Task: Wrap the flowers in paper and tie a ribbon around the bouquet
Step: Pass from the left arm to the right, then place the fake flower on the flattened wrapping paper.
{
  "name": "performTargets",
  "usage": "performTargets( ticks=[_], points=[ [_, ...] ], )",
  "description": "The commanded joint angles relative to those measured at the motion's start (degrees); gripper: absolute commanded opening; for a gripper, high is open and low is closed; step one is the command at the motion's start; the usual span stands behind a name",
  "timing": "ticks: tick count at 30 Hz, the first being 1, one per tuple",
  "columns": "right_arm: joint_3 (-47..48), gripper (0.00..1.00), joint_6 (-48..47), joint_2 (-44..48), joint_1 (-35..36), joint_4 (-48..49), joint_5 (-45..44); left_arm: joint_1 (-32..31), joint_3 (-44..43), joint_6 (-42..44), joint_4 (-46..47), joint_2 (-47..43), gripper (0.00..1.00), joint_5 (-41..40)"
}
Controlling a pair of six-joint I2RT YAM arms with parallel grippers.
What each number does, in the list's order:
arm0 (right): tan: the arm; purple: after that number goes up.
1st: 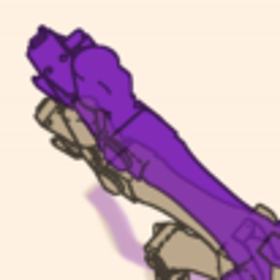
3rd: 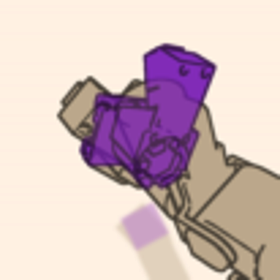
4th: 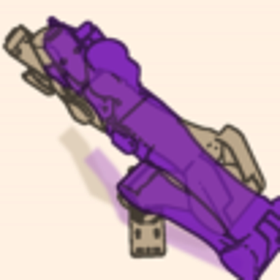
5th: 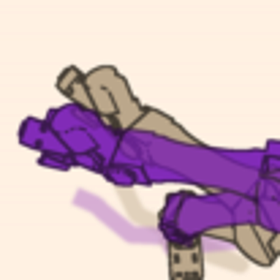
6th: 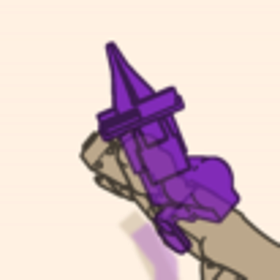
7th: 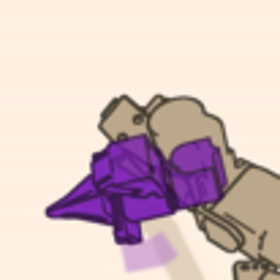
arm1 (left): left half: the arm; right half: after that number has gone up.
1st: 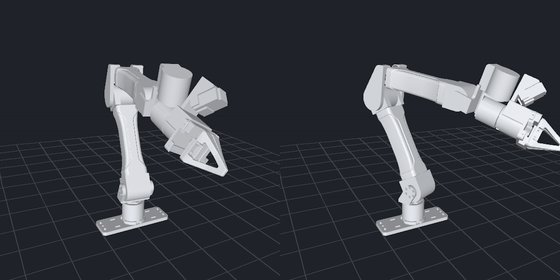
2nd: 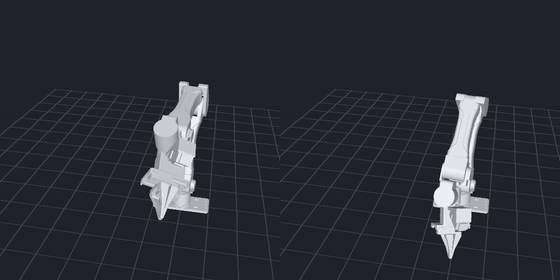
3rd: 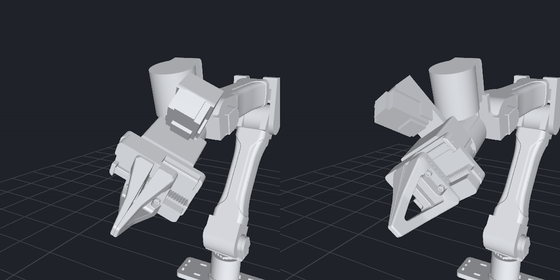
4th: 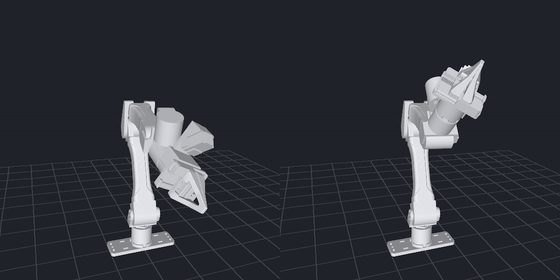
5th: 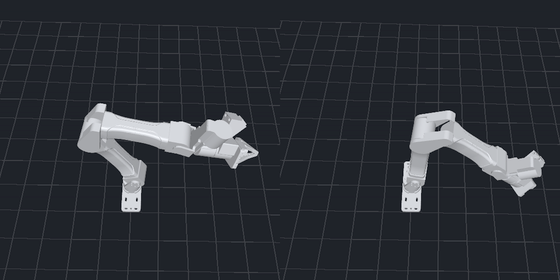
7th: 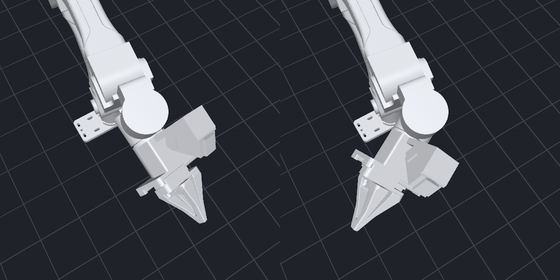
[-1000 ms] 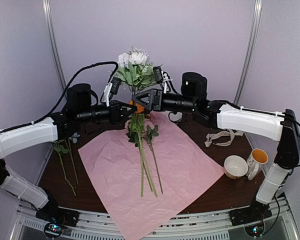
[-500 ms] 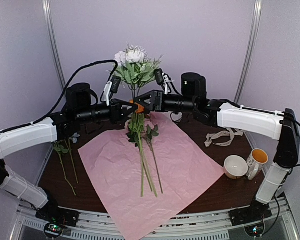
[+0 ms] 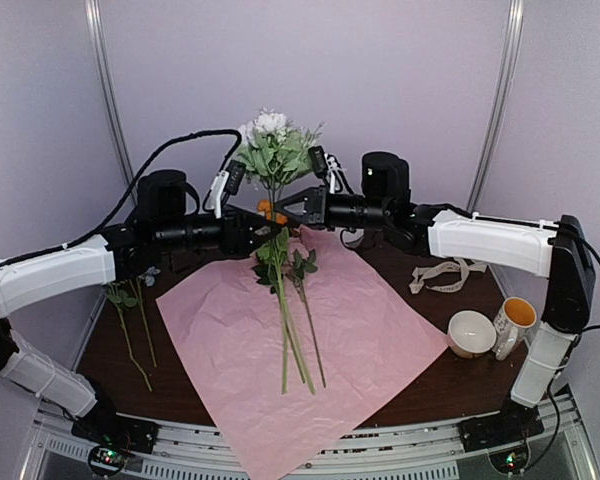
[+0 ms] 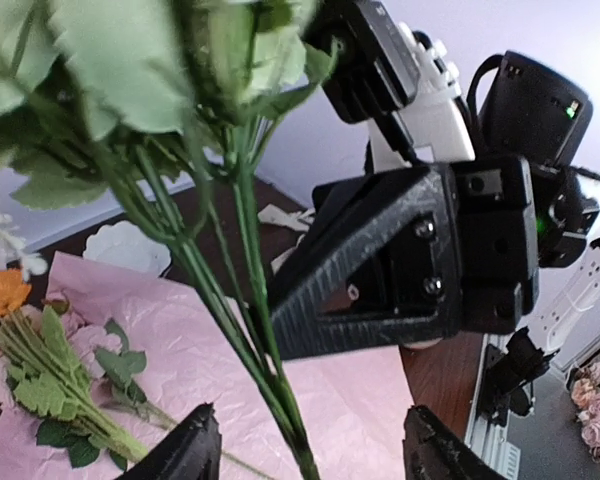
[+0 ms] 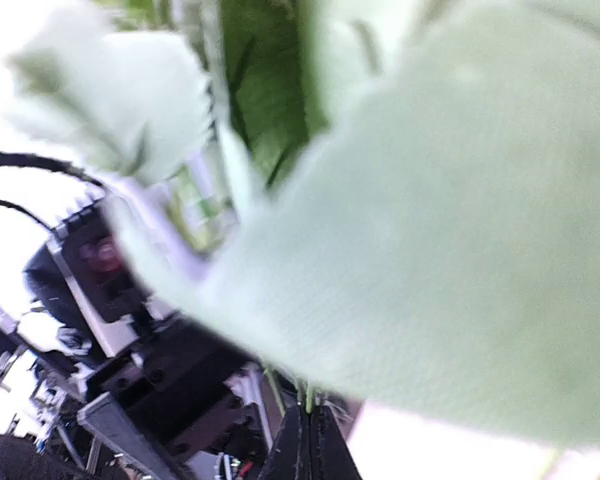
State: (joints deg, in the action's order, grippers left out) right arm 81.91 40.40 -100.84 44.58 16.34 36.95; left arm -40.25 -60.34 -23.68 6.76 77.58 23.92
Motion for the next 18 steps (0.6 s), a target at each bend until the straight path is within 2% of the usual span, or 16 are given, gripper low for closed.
performTargets(
  ticks=[1, 4, 6, 8, 13, 15, 18],
  points=[
    [-1.6, 0.00, -5.0, -2.0, -1.2, -10.7, -7.0, 1.3, -2.3, 0.6, -11.8, 0.3, 0.70, -7.2],
    [-1.3, 0.00, -5.5, -7.1, -1.6, -19.3, -10.4, 5.3, -6.4, -0.4, -27.6, 2.6, 0.70, -20.1],
    [-0.7, 0.00, -4.2, -11.0, -2.0, -21.5, -10.3, 9.1, -8.2, -2.7, -38.2, 4.6, 0.70, -29.5],
    [-0.7, 0.00, -1.7, -14.6, -2.7, -21.5, -9.2, 14.5, -7.1, -6.0, -43.5, 5.6, 0.69, -33.4],
    [-0.9, 0.02, -1.2, -17.7, -2.9, -22.8, -11.4, 26.6, 2.2, -11.3, -41.9, 4.0, 0.68, -33.9],
    [-0.6, 0.13, -2.5, -17.4, -2.9, -24.9, -13.2, 28.4, 4.2, -11.8, -41.7, 3.6, 0.69, -36.8],
    [-1.1, 0.24, -3.9, -15.6, -2.9, -26.8, -14.9, 30.7, 5.8, -11.9, -41.9, 5.4, 0.72, -39.2]
  ],
)
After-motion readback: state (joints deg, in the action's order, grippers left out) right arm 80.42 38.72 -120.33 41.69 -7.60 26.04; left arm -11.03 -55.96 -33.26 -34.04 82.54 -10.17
